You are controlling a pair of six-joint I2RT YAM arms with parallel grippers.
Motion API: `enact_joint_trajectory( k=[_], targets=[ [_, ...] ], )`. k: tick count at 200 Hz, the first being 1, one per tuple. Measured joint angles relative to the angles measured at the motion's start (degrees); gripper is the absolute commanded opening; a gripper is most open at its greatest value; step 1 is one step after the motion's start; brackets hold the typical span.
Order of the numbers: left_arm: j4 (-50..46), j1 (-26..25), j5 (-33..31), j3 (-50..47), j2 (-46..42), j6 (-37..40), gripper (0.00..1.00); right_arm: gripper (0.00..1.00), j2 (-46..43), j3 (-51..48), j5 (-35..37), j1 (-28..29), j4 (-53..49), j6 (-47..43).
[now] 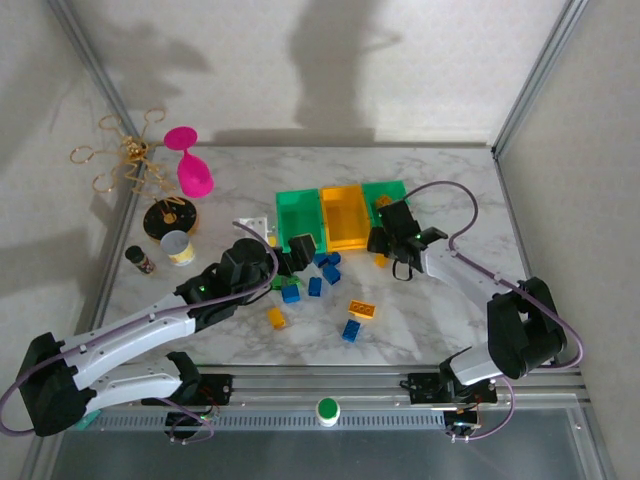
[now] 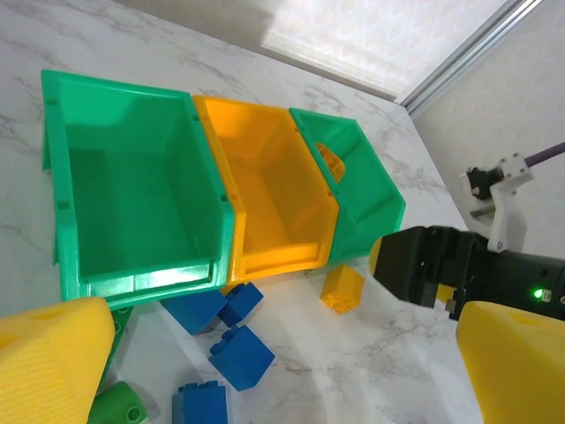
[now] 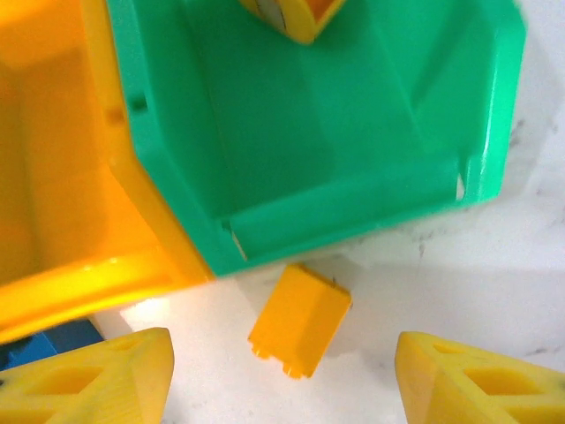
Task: Sort the legos into containers by color
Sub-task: Pick up the lego from the center of the table.
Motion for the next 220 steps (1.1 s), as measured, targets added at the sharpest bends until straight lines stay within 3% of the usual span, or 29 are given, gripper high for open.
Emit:
enact_joint_trajectory(
  k=[111,220],
  targets=[
    [0.24,-1.31,0.20,-1.57,-0.48,-1.22,1.00,0.57,9.20,-3.26,3.17,2.64,6.27,9.35],
    [0.24,-1.31,0.20,-1.60,-0.44,-1.20,0.99,0.33,10.40,-3.26,5.90,2.71,7.26,10.16]
  ],
)
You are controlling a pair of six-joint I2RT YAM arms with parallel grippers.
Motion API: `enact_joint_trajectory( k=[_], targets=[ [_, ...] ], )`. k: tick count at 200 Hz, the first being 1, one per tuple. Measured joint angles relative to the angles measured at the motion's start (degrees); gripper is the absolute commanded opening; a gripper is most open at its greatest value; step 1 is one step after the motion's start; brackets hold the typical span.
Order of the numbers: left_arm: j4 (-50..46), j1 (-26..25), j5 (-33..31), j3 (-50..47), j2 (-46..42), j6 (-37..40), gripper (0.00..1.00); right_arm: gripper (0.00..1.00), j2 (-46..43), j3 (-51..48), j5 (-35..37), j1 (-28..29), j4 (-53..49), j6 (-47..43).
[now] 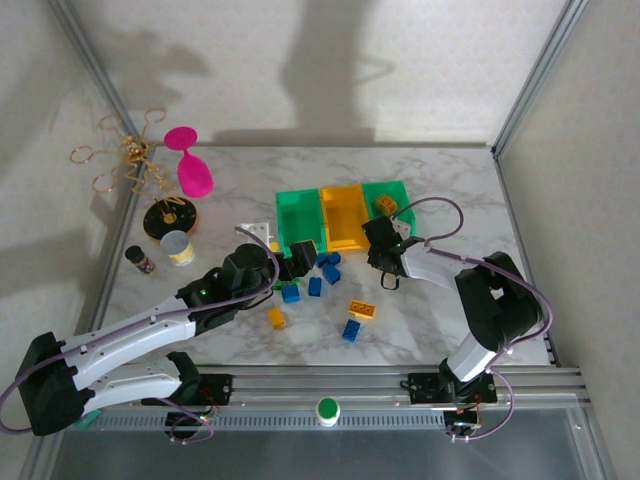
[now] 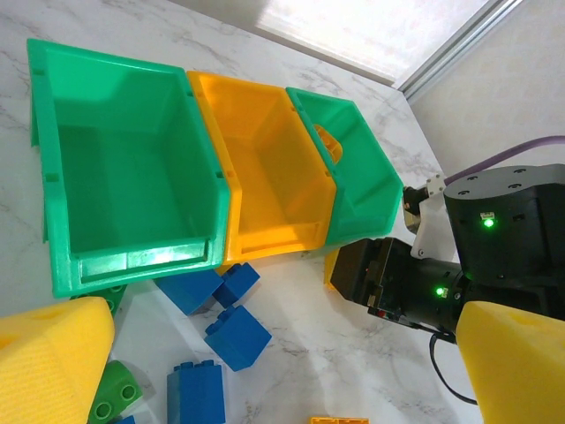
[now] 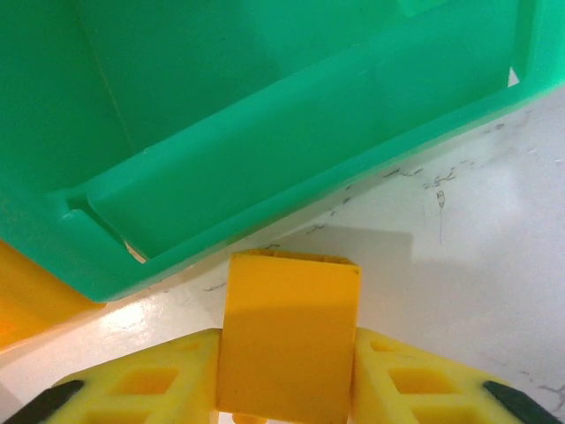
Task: Sort the legos into containers by color
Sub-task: Pick up the lego from the center of the table.
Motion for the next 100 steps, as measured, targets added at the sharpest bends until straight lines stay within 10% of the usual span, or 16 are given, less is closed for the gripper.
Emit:
enact_joint_trajectory(
  k=[100],
  targets=[
    [0.00,0.00,-0.02,0.00,-0.02,0.00,1.00,0.29,-12.09,-0.72,0.87,-0.20,-5.73,-2.89]
  ],
)
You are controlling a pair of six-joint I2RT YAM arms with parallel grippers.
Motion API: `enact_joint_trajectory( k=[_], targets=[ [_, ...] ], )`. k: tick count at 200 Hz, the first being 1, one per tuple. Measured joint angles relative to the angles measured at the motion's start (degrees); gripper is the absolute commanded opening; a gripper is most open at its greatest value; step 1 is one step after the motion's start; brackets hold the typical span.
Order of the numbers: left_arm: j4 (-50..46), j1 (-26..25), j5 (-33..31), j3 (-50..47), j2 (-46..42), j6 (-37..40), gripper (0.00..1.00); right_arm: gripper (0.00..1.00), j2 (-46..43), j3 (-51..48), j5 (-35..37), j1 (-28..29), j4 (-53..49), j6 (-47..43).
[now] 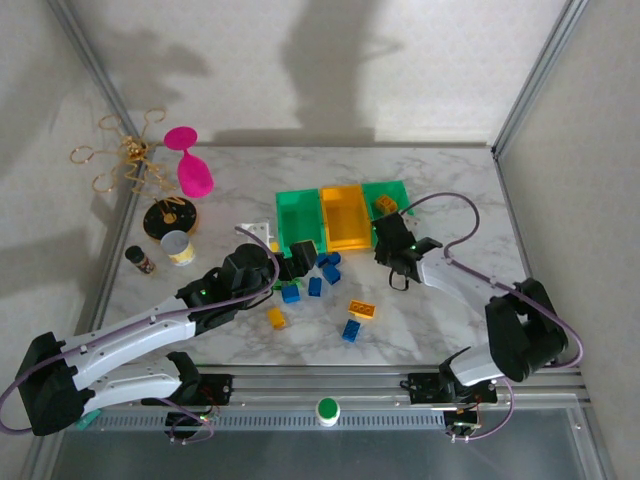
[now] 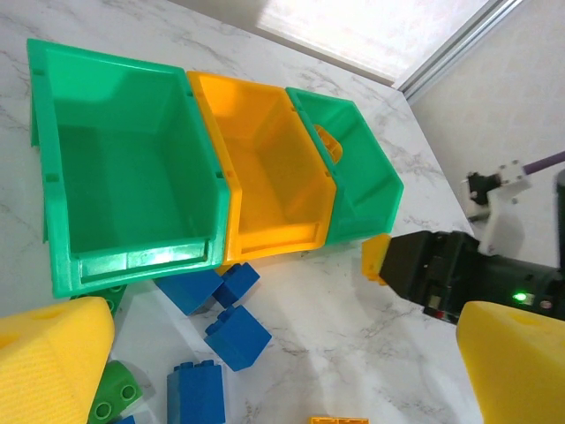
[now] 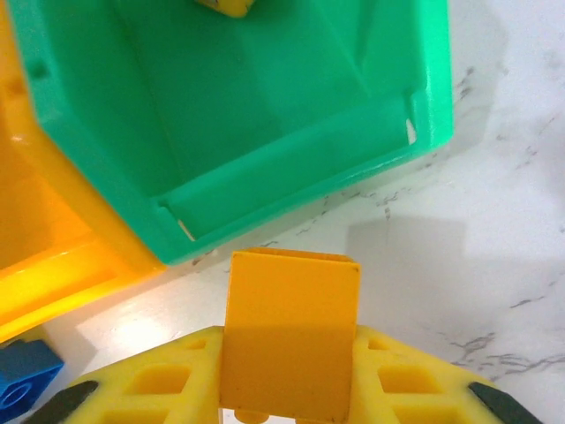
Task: Sort the legos into containers by color
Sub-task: Pick up the lego from the center of the table, then place the lego in the container.
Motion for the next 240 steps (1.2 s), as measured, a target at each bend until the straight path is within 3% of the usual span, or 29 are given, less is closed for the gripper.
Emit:
enact_joint_trajectory(
  k=[57,193,240],
  targets=[
    [0.07,0.00,-0.22,1.70,0.90,0.22,1.00,0.29,0.57,7.06,-2.12,-5.79,-2.01,-7.52],
    [1.31,0.02,-1.77,3.56,4.22,0.50,1.00,0.31,20.81,21.44,-11.37,-12.81,4.66,-20.44],
    [1.29,0.07,-1.77,3.61,4.74,0.85,1.00,0.43,24.15,21.86,-12.81,-12.81,5.44,-21.22]
  ],
)
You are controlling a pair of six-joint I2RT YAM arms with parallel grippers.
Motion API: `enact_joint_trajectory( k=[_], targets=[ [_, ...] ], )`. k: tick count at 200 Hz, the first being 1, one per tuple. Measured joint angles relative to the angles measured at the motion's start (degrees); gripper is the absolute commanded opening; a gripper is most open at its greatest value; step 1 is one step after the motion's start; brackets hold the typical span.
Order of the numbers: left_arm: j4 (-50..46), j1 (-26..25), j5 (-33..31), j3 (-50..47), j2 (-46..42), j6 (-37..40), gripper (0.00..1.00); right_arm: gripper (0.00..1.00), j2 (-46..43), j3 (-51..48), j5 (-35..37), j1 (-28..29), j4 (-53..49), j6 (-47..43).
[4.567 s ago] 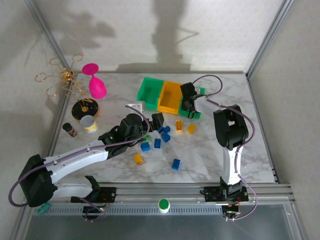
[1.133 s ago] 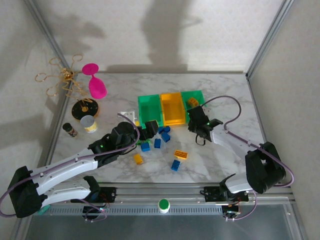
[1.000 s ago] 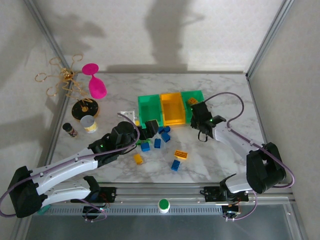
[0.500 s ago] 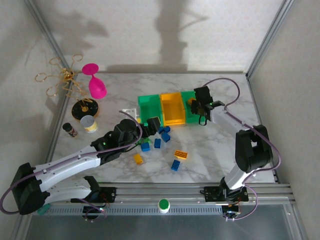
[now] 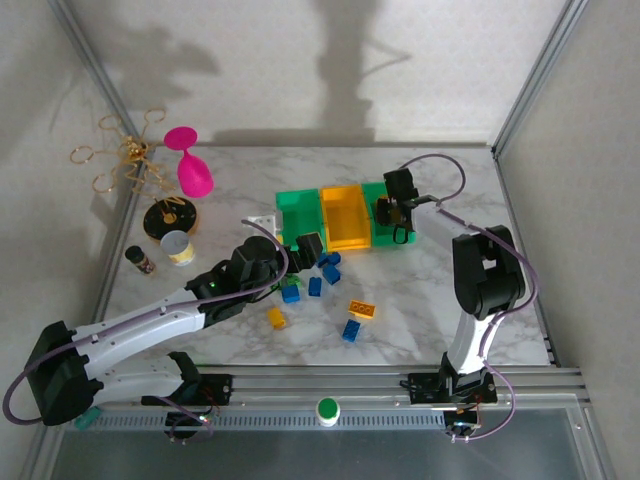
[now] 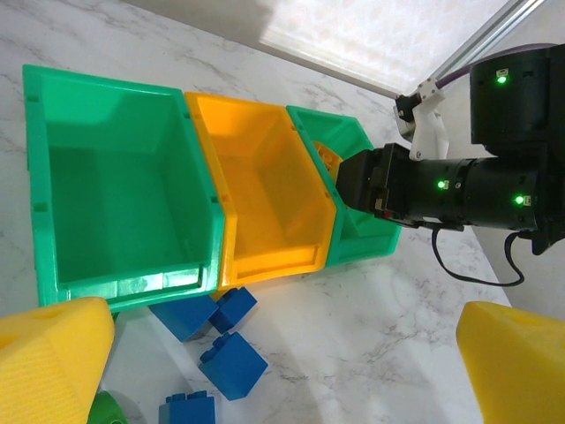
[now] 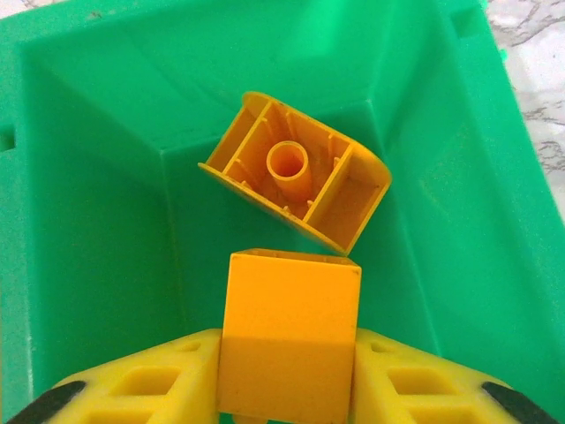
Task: Sort the legos into containers by color
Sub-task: Place the lego in the container, then pick up the lego from the bottom-center of the table.
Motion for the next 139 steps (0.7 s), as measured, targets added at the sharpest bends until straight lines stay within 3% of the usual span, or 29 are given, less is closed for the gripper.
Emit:
enact_joint_trajectory(
  k=[38,139],
  targets=[
    [0.00,0.00,0.00,0.22,0.13,0.28,1.00,0.50,-0.02,0.00,0.02,0.00,0.44,-0.04],
    [-0.13,0.00,0.04,0.70,0.59,0.46,0.99,0.51,-9.09,-0.02,-0.63,-0.04,-0.39,0.24]
  ],
)
